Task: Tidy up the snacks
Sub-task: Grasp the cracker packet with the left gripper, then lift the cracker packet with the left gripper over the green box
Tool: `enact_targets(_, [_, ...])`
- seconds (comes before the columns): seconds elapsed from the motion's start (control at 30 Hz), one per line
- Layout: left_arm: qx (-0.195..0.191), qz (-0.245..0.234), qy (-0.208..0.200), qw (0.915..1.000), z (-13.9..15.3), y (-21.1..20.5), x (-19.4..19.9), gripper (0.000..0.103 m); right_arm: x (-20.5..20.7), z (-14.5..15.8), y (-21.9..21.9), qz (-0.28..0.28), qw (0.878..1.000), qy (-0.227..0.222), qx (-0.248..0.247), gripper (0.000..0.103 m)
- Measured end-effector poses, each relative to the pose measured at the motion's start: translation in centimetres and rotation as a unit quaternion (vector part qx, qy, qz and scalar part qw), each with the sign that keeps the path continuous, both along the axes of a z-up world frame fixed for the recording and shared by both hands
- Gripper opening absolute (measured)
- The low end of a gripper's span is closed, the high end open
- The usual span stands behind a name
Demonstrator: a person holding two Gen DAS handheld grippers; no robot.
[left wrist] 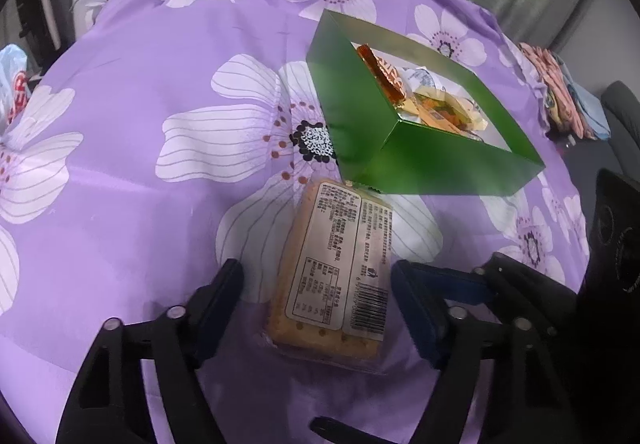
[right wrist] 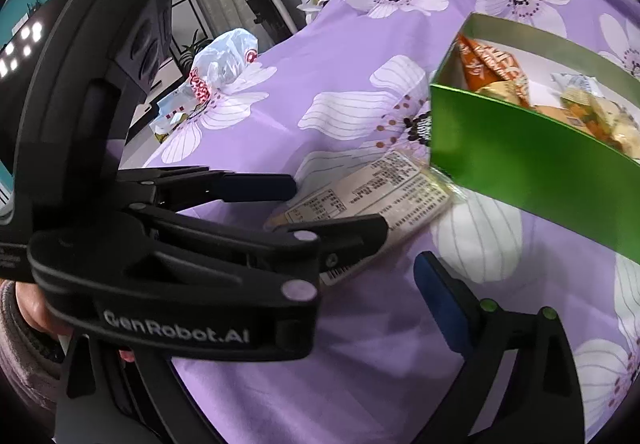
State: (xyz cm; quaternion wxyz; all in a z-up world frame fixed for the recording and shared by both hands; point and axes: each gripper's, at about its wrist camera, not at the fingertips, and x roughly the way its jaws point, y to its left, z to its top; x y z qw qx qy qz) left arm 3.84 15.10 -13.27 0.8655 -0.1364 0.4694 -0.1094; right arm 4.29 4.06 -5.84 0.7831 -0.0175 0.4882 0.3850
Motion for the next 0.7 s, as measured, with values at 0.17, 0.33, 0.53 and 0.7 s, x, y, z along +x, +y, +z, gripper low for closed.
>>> enact_targets(0.17, [0.01, -0.017, -0.001, 0.9998, -0.1, -0.5, 0.2, 0.073, 0.6, -0.8, 1.0, 0.016, 1.0, 0.008, -0.002, 0.09])
enact_targets(0.33, [0.009, -0.023, -0.003, 0.9997, -0.3, -0.9, 0.1, 0.065, 1.0, -1.0, 1.6, 0.025, 1.0, 0.002, -0.018, 0.078])
enact_targets(0.53, [-0.002, -0.011, -0.005, 0.9999, -0.2, -0.6, -0.5, 0.059, 1.1, -0.9, 1.2, 0.022, 0.999, -0.01, -0.032, 0.067])
enact_targets(0.7, [-0.012, 0.0, -0.007, 0.9999, 0.2, -0.7, -1.2, 0.059, 0.2, -0.4, 1.0, 0.017, 0.999, -0.027, -0.035, 0.067])
